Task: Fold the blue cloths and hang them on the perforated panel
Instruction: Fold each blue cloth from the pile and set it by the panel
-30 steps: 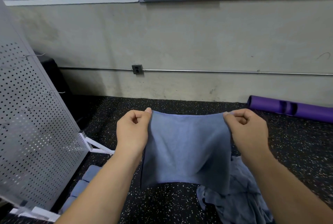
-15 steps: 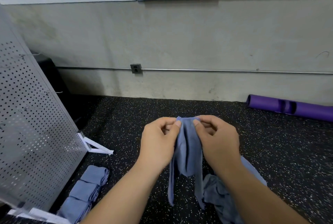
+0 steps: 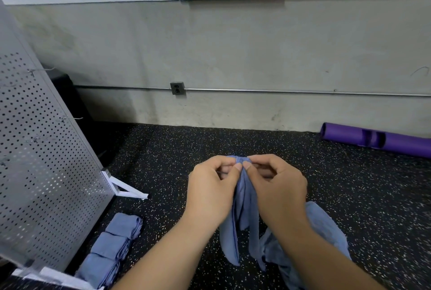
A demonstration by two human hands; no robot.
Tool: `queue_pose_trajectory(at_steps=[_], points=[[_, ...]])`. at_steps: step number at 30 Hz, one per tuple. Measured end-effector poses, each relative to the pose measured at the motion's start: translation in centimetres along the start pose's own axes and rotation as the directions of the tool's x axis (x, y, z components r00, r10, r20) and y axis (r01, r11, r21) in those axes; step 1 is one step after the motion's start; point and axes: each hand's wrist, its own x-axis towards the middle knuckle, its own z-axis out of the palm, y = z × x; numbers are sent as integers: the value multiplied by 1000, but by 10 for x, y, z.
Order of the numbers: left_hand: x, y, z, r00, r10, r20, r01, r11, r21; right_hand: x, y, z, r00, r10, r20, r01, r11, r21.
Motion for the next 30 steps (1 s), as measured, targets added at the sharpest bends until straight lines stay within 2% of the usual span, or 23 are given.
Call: queue_pose_trajectory(at_steps=[10,19,26,30], points=[[-1,3,-3,1000,-7,13,7,999,-44,-2,2,2,999,-27,38,28,999,-31],[0,4,-6,998,-50,49,56,989,-135,-2,3,-1,982,-145,122,160,979,-124],[1,2,-9,995,13,98,-7,998,-61,5,8,-5,974,-186,126,202,971,-126],[6,3,-17,984,161,74,-171,975,146,10,7,-9,978,-133,159,140,990,-29]])
